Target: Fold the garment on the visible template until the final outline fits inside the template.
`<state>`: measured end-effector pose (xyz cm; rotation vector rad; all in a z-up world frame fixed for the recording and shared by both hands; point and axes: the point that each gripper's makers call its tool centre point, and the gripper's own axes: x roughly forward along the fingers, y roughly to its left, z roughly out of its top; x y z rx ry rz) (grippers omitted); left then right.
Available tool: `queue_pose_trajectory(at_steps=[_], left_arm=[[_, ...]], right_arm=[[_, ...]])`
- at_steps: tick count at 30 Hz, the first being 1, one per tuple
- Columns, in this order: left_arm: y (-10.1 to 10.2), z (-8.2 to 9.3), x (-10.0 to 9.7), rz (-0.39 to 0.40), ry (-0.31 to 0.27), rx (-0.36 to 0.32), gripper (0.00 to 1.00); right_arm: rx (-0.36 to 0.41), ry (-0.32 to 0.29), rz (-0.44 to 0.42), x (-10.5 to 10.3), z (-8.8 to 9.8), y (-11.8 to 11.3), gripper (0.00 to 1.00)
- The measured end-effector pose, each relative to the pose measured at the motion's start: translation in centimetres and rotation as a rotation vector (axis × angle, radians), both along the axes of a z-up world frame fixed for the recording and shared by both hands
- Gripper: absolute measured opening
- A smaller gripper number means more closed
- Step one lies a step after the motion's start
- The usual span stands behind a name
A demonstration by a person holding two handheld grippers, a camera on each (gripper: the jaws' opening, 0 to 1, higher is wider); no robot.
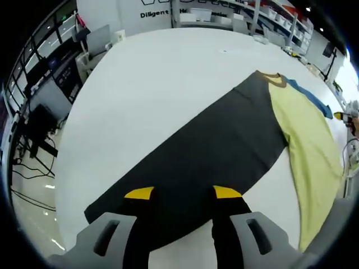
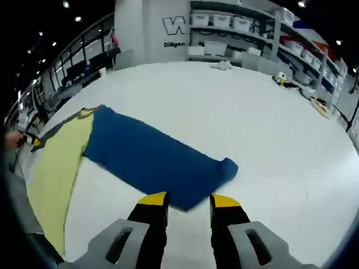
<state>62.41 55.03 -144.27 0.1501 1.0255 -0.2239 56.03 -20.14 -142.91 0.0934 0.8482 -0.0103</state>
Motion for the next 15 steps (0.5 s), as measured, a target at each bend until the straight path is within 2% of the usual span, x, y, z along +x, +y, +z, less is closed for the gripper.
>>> queue_pose_trajectory(at_steps=[2, 5, 8, 9, 10, 11, 12, 13, 15], left_arm=[[0.0, 0.0, 0.0, 0.007, 0.002, -0.001, 0.40], [-0.1, 0.0, -0.1, 0.012, 0.001, -0.003, 0.39], [-0.1, 0.0, -0.1, 0.020, -0.003, -0.006, 0.38], [-0.1, 0.0, -0.1, 0.022, -0.004, -0.007, 0.38], [-0.1, 0.0, -0.1, 0.022, -0.004, -0.007, 0.38], [-0.1, 0.0, -0.1, 0.021, -0.005, -0.007, 0.38], [-0.1, 0.0, -0.1, 0.020, -0.004, -0.007, 0.38], [-0.1, 0.0, -0.1, 0.017, -0.004, -0.006, 0.38], [-0.1, 0.0, -0.2, 0.016, -0.004, -0.005, 0.38]], right_arm=[[0.011, -0.002, -0.030, 0.2, 0.0, -0.2, 0.23], [0.051, 0.013, -0.041, 0.2, -0.3, 0.7, 0.17], [0.055, 0.061, -0.031, 0.0, -1.3, 1.7, 0.15], [0.022, -0.014, -0.008, 1.2, -0.5, 1.6, 0.11], [0.042, 0.039, -0.016, 0.7, -0.7, 2.2, 0.08], [0.040, 0.043, -0.012, 0.8, -0.6, 2.5, 0.05], [-0.017, 0.019, 0.021, 1.4, 0.0, 2.4, 0.00], [-0.076, -0.001, 0.035, 1.8, 0.8, 2.4, 0.00], [-0.126, -0.047, 0.111, 3.2, 2.0, 4.2, 0.00]])
